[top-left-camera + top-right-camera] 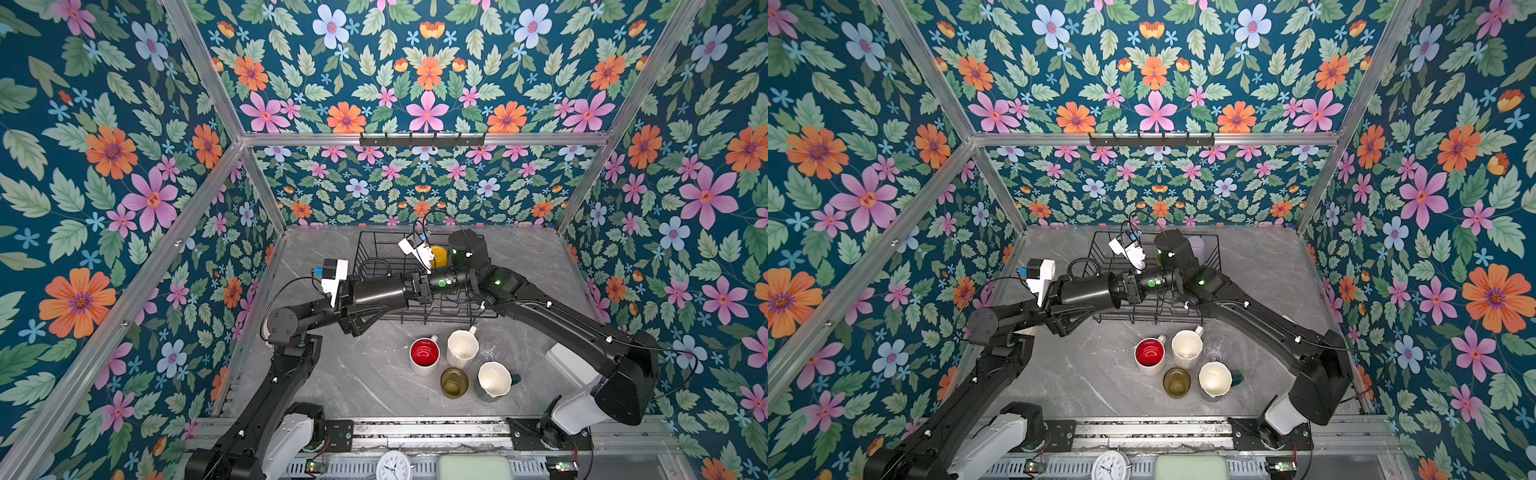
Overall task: Load the cups into the dish rack
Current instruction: 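Open the right gripper off the black mug while the left gripper pulls it away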
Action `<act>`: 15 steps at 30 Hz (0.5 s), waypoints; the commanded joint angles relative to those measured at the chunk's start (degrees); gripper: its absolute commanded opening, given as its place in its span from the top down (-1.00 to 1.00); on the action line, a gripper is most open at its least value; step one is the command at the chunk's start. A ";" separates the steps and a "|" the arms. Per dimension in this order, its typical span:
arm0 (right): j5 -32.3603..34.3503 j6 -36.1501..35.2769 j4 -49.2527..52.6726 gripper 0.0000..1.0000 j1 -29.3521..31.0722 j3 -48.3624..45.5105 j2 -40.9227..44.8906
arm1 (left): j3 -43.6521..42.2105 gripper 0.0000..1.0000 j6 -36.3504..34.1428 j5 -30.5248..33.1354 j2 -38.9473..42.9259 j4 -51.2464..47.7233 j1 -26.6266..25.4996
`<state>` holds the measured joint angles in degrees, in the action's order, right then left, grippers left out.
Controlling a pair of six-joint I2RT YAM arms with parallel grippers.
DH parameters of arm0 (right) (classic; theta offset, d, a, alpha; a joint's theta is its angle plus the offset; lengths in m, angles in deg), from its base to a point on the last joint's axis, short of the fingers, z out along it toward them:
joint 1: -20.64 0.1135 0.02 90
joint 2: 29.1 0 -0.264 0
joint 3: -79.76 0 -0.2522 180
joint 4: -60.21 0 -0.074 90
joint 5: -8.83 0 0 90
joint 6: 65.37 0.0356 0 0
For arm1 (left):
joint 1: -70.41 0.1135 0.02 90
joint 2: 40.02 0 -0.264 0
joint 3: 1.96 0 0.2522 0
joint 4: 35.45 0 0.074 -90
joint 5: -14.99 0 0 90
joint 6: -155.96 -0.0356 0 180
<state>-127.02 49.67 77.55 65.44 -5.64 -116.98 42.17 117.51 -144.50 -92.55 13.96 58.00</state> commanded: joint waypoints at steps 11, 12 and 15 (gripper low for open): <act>8.18 -0.34 1.95 0.60 0.11 -0.02 2.27 | 0.83 1.00 -0.92 3.39 0.33 -0.60 0.01; 8.29 -0.25 1.97 0.58 0.04 -0.15 2.40 | 0.92 1.00 -0.92 3.55 0.41 -0.68 0.03; 8.64 0.01 1.66 0.53 -0.06 -0.74 2.87 | 1.18 1.00 -1.14 3.74 0.50 -0.86 0.01</act>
<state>-119.78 49.61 80.15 65.44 -6.06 -114.72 42.59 117.03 -142.55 -92.38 10.29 57.98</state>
